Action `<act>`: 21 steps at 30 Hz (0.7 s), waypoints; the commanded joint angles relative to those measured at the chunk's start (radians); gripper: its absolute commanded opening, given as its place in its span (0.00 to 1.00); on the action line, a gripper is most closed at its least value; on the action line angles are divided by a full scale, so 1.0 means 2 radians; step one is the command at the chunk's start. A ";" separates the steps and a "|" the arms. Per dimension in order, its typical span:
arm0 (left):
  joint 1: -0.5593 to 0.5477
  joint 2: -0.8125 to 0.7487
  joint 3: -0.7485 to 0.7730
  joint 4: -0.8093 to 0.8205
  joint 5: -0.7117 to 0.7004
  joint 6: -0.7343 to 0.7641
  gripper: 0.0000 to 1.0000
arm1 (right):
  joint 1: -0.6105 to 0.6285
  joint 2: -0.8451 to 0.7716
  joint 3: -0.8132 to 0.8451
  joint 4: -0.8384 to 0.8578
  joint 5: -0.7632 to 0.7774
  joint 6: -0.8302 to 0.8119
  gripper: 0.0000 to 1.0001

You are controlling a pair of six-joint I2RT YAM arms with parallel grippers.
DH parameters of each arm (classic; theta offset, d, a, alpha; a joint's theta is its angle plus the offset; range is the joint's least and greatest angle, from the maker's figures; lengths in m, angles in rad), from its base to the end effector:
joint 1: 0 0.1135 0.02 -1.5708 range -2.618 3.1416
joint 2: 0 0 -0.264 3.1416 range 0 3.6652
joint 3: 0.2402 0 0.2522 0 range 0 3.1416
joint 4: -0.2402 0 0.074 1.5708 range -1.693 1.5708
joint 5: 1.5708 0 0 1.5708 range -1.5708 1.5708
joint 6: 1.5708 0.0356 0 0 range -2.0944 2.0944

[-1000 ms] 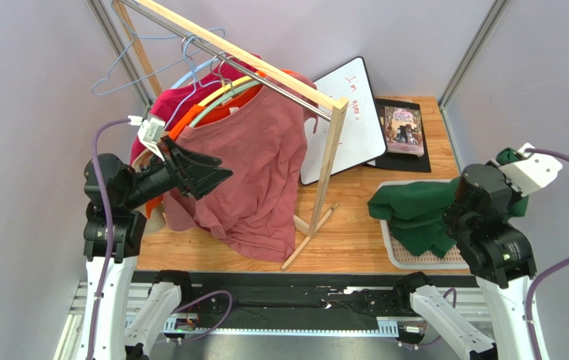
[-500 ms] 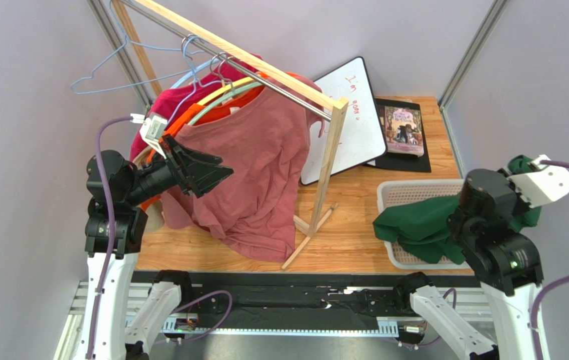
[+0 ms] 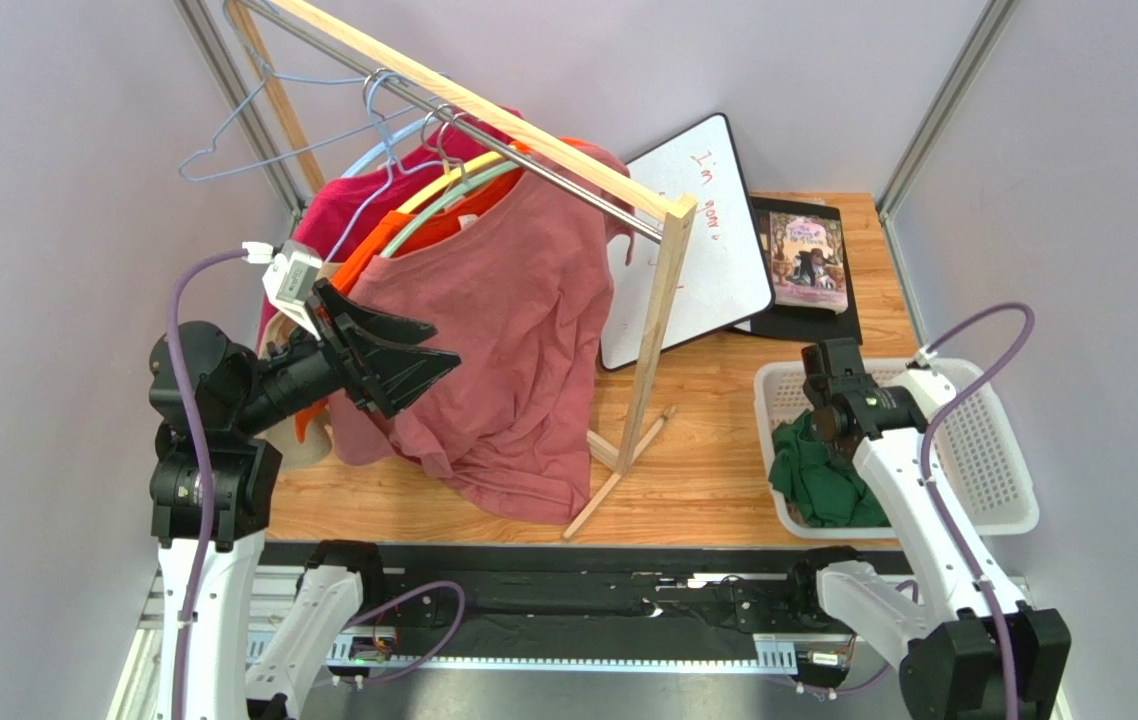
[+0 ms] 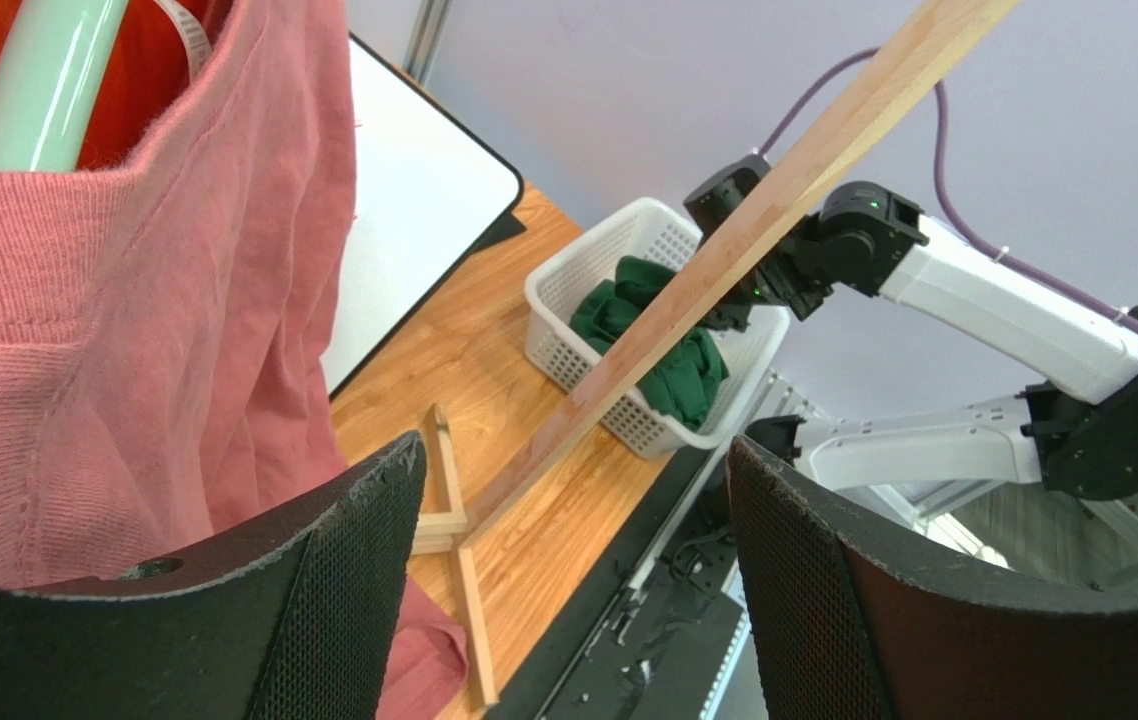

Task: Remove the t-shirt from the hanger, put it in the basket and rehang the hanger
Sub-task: Place the tshirt into the basket

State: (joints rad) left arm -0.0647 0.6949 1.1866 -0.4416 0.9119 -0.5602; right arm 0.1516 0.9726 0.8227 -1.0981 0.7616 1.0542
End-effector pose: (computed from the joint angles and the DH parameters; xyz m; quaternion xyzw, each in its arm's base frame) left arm 0.0985 -0.0346 0.4559 0.1576 0.6781 -0.4887 0.5258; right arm 0.1561 -0.0010 0.2598 0.4534 0.7985 -0.2176 0.3309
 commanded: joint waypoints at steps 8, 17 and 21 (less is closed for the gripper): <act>-0.002 -0.021 0.045 -0.055 -0.042 0.056 0.79 | -0.071 -0.015 -0.057 0.047 -0.131 0.037 0.04; -0.002 -0.028 0.043 -0.045 -0.069 0.048 0.79 | -0.071 -0.066 -0.039 0.048 -0.155 -0.049 0.66; -0.002 -0.021 0.045 -0.038 -0.064 0.042 0.79 | -0.071 -0.097 0.007 0.004 -0.125 -0.057 0.89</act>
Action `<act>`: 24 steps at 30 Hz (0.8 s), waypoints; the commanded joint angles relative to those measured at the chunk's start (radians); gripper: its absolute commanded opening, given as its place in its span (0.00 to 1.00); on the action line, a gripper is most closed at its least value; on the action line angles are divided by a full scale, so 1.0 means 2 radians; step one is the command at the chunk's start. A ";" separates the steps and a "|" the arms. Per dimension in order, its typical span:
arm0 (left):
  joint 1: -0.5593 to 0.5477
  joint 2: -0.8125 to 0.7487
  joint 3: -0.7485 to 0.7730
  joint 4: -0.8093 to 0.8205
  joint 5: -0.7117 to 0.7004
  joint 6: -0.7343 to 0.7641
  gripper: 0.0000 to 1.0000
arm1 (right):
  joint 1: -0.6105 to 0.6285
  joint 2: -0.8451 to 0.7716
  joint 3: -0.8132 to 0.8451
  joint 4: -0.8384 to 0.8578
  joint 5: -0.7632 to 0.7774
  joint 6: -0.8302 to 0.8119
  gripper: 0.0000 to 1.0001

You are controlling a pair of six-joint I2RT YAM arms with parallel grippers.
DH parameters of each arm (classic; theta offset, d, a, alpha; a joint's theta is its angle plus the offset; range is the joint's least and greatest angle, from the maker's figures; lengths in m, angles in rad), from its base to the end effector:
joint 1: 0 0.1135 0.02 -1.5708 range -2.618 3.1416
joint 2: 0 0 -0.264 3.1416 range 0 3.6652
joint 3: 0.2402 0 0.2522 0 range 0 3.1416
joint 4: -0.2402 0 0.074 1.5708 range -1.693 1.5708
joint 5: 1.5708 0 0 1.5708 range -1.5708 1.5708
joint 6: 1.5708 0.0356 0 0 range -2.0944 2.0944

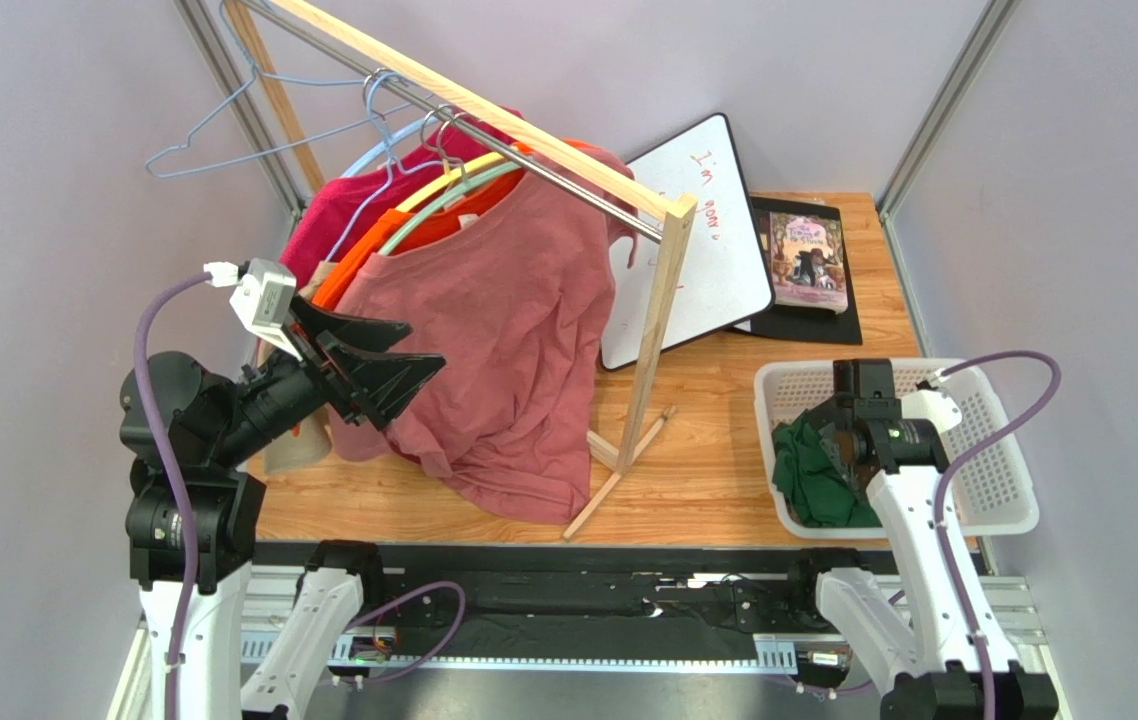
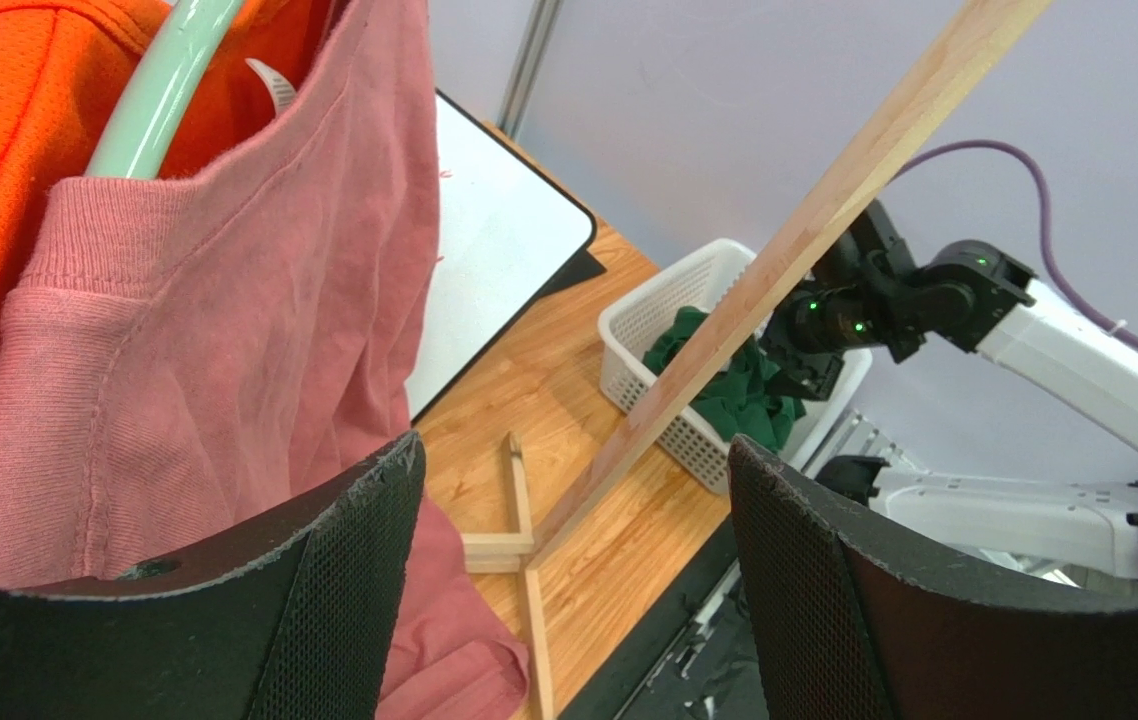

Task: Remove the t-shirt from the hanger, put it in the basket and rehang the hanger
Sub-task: Place the tshirt into the basket, then grab a hanger with a tshirt on it with the left arm

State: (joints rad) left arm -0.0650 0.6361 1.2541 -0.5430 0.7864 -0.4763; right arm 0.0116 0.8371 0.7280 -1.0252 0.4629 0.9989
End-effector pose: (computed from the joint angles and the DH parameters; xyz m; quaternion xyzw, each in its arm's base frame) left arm 0.0696 -0.0298 0.4686 0.1467 0.6723 -0.4321 0.5829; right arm 0.1382 -0.0143 0.2466 0.4940 0.8133 -0.0940 0.2928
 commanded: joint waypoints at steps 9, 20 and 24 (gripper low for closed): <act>-0.002 0.017 0.006 0.052 0.039 -0.041 0.79 | -0.001 -0.051 0.148 0.006 -0.123 -0.235 0.98; -0.002 0.093 0.135 -0.095 0.022 0.082 0.71 | -0.002 -0.051 0.088 0.222 -0.566 -0.257 0.96; -0.002 0.157 0.259 -0.175 -0.041 0.149 0.72 | -0.001 -0.045 0.100 0.204 -0.558 -0.275 0.96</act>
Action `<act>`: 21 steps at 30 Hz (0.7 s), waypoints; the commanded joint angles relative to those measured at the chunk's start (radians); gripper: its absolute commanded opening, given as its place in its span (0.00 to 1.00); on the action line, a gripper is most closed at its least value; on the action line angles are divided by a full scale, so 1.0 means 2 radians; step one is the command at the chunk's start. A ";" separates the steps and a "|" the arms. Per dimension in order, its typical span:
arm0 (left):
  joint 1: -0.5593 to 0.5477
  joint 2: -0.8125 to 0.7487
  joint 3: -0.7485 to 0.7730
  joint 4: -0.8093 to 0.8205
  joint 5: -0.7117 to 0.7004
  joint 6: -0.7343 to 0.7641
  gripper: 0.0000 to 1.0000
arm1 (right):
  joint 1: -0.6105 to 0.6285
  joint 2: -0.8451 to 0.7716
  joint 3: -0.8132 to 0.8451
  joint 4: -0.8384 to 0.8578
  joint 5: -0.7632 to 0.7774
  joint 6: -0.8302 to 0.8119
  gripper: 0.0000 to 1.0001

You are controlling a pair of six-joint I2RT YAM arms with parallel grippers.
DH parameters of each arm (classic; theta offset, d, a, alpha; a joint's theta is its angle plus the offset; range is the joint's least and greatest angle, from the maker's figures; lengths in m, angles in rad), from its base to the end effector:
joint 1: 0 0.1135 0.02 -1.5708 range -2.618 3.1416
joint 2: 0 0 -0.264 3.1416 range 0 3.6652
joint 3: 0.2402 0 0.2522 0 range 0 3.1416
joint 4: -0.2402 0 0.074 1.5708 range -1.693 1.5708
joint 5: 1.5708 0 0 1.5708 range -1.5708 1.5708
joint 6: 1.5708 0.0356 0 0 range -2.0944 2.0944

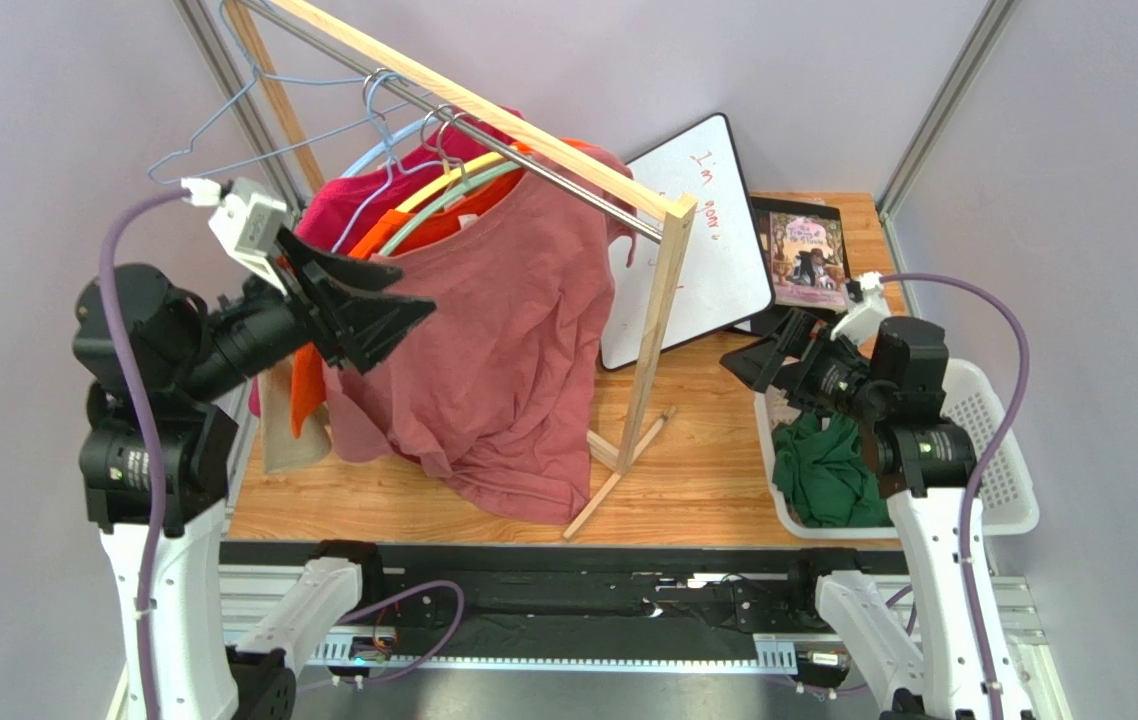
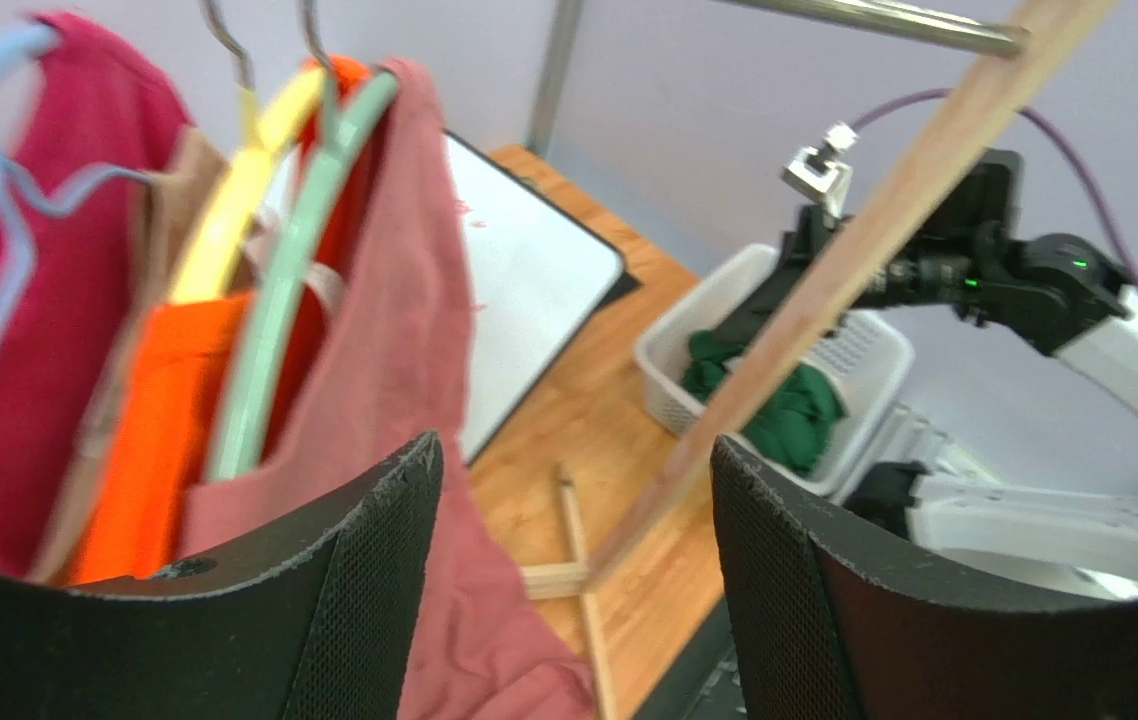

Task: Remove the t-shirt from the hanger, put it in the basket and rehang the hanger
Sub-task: Grab a hanger with a tshirt on it with the left arm

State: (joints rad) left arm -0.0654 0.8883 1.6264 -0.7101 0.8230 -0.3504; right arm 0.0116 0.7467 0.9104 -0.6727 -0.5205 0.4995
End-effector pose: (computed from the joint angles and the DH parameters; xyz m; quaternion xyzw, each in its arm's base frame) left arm 0.0906 -0.0321 0.5303 0.1931 0.6732 -0.4085 0.5854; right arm 0.1495 0.0194 0.3408 0.0749 0.8401 0.3384 0.4173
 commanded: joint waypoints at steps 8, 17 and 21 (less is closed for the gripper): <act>-0.002 0.092 0.119 -0.075 -0.083 0.098 0.72 | 0.000 -0.011 0.010 0.027 -0.063 -0.030 0.96; -0.002 0.126 0.112 -0.033 -0.059 0.089 0.72 | -0.001 -0.008 0.007 0.030 -0.066 -0.032 0.96; -0.002 0.136 0.108 -0.032 -0.067 0.090 0.72 | -0.001 -0.008 0.003 0.032 -0.065 -0.030 0.96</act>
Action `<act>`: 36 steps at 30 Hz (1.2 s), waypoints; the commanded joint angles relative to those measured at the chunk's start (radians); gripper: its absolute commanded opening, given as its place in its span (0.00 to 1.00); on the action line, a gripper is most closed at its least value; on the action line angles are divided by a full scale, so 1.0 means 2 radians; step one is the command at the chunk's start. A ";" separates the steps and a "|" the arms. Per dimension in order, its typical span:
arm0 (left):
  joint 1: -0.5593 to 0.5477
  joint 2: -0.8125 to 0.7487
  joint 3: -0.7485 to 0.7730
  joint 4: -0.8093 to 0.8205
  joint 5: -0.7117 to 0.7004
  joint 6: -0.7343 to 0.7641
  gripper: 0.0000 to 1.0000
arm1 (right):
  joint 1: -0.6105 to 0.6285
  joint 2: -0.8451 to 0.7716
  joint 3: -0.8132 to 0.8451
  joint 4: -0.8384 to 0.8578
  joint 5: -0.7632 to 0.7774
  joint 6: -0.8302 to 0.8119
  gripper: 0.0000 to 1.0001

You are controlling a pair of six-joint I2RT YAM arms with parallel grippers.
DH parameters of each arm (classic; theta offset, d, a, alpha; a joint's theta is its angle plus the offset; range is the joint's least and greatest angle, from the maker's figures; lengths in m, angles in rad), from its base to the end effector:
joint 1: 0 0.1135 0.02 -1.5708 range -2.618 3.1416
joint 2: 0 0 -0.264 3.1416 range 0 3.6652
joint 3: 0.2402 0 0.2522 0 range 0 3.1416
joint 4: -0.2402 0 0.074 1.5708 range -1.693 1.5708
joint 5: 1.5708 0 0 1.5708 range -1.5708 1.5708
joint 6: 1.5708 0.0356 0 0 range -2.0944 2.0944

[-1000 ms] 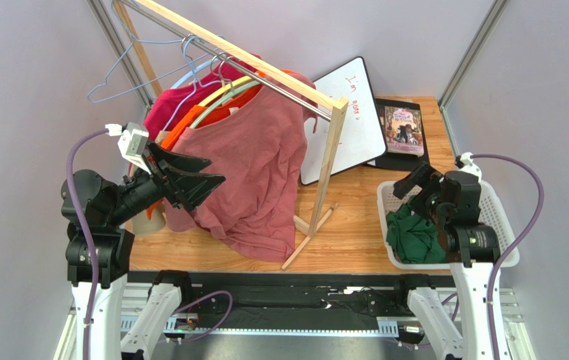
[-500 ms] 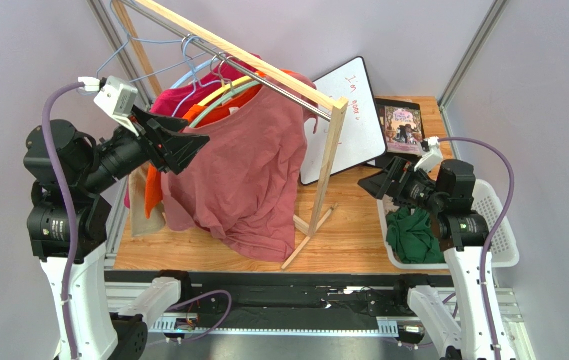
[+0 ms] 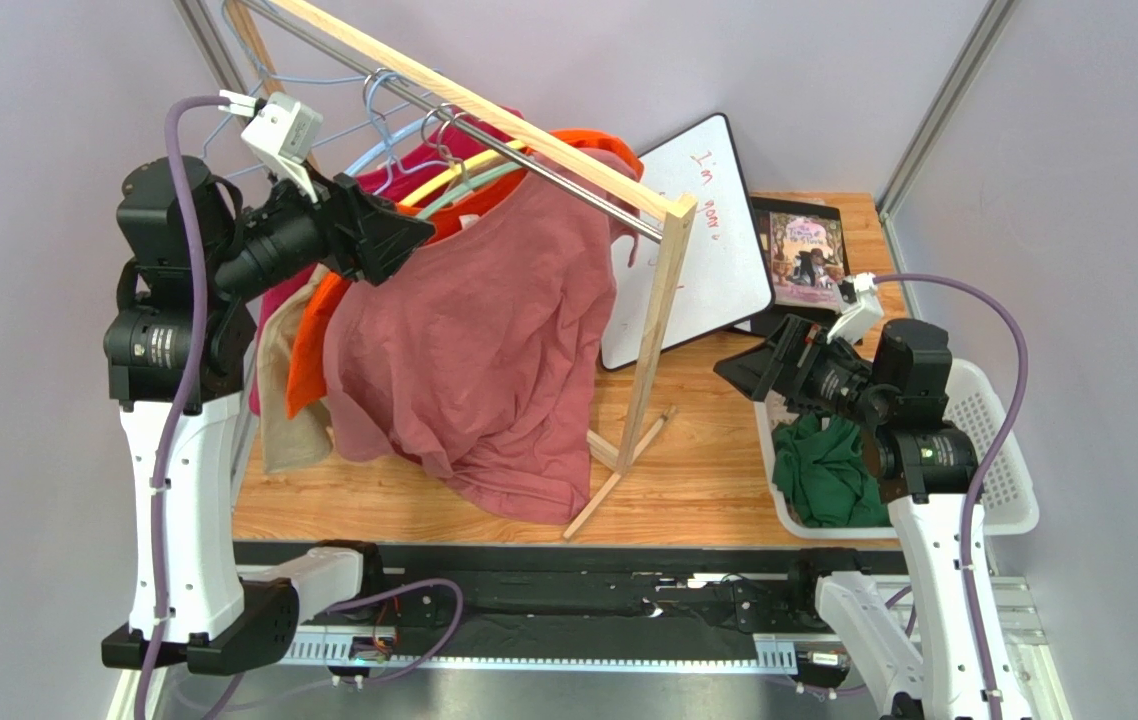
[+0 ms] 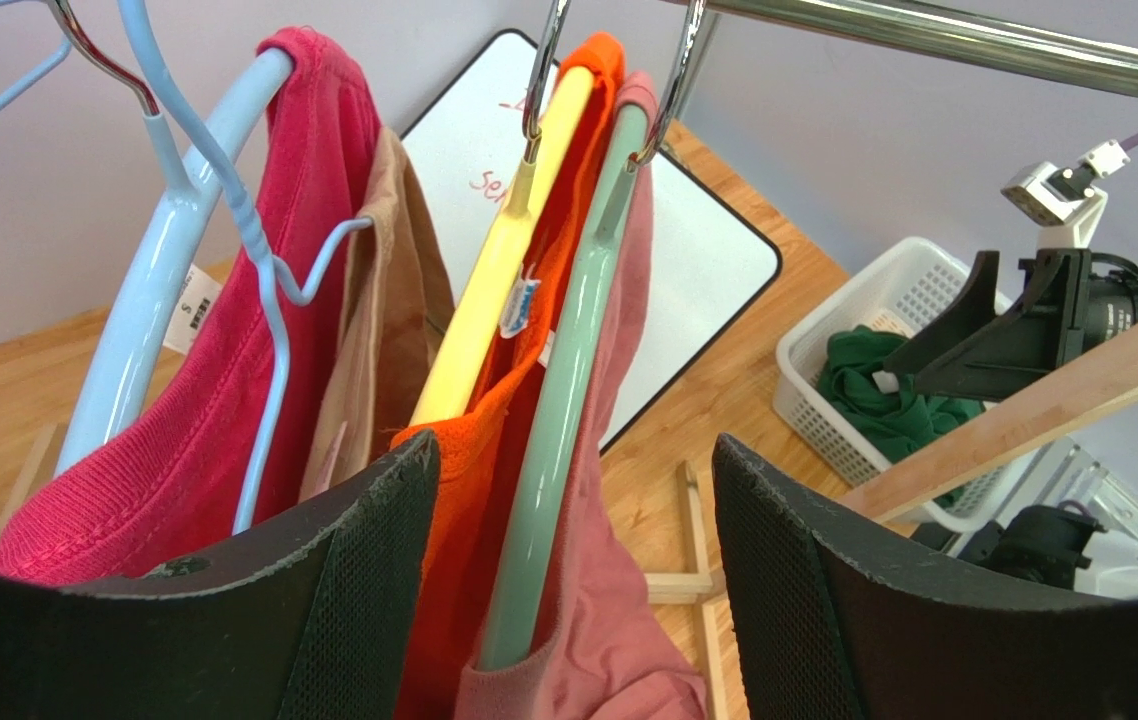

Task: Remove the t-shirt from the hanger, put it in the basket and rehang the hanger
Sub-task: Grab a hanger with a tshirt on it with the left arm

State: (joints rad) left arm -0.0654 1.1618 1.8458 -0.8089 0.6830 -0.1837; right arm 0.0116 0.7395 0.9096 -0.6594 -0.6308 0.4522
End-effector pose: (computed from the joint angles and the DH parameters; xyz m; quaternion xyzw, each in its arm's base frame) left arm 0.1659 -0.0334 0.5444 0.1794 0.7184 -0.3266 0.5874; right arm 0.1467 0.0227 0.3437 0.0223 0.8302 0.3713 0.4152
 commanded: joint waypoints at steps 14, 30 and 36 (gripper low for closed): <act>-0.002 -0.031 -0.070 0.060 0.048 -0.014 0.54 | -0.002 -0.005 -0.003 0.026 -0.006 -0.006 0.95; -0.003 -0.023 -0.081 0.100 0.080 -0.049 0.12 | -0.001 0.005 0.005 0.027 -0.010 0.002 0.95; -0.003 -0.029 -0.078 0.122 0.097 -0.073 0.00 | -0.001 0.002 0.002 0.027 -0.008 0.002 0.95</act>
State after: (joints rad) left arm -0.0662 1.1271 1.6806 -0.6739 0.8330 -0.2844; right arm 0.0116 0.7528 0.9020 -0.6456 -0.6312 0.4522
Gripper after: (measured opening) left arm 0.177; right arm 0.948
